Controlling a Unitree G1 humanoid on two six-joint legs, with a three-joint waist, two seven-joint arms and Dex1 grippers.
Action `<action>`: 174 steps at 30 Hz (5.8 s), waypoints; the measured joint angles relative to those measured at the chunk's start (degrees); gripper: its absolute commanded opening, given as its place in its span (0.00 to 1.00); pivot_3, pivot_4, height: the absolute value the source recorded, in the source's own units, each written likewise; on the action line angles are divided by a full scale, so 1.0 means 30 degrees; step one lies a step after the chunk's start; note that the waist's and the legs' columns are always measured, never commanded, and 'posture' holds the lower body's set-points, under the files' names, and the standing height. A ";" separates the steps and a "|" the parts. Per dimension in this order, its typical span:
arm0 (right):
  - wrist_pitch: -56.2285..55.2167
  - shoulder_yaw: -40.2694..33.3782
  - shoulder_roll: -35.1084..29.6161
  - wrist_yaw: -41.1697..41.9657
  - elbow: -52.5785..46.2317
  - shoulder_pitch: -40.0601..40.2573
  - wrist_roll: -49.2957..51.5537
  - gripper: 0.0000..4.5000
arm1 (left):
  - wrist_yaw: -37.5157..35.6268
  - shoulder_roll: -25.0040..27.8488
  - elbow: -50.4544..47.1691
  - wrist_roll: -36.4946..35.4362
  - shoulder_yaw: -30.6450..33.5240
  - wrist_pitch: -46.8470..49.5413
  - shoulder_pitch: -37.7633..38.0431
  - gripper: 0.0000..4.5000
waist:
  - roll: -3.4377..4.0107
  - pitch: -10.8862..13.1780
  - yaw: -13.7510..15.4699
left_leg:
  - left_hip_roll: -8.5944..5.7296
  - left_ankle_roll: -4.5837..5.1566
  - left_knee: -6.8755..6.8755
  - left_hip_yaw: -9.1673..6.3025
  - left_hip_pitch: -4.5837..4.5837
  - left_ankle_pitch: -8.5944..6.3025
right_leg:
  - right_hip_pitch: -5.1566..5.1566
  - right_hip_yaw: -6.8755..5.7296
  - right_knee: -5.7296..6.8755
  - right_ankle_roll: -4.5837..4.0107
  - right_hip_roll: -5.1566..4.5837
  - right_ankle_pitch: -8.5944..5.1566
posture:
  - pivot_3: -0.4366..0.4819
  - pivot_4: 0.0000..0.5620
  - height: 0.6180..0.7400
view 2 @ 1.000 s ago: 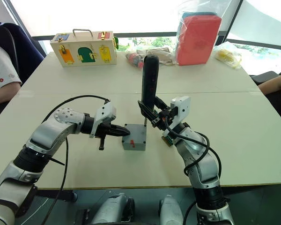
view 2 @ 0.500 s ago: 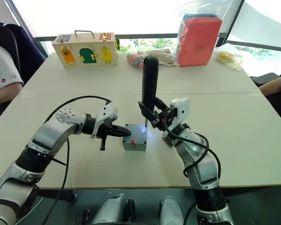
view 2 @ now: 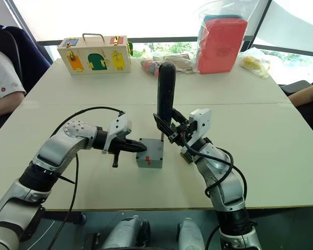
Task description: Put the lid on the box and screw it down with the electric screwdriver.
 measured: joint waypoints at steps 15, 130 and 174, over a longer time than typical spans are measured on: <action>0.8890 -0.5200 -0.2932 -0.2662 -0.1929 -0.7632 0.6649 0.38 | 0.0931 -0.0967 0.0045 -0.0095 0.0589 -0.0703 0.0834 0.00 | 0.0102 0.0080 0.0000 | -0.0012 -0.0006 -0.0055 0.0004 -0.0071 0.0003 | -0.0082 -0.0008 -0.0067 -0.0037 -0.0058 0.0023 | 0.48 0.27 1.00; 0.5571 0.5894 -1.0999 1.1284 0.3414 -0.6484 -0.1913 0.95 | 0.1883 0.1170 -0.2334 -0.0017 0.1103 0.1306 0.4507 0.00 | 0.0037 0.0367 0.0026 | -0.0024 -0.0002 0.0031 0.0027 -0.0384 0.0127 | -0.0234 -0.0078 -0.0072 0.0133 0.0052 0.0191 | 0.48 0.27 1.00; 1.2666 -0.2567 -0.9907 0.7162 -0.4047 -0.1018 0.2128 0.95 | 0.1292 0.2472 -0.1324 -0.1408 0.3306 0.1739 0.2019 0.00 | 0.0033 0.0363 0.0068 | -0.0022 -0.0031 0.0036 0.0007 -0.0382 0.0139 | -0.0229 -0.0056 -0.0061 0.0131 0.0026 0.0191 | 0.48 0.27 1.00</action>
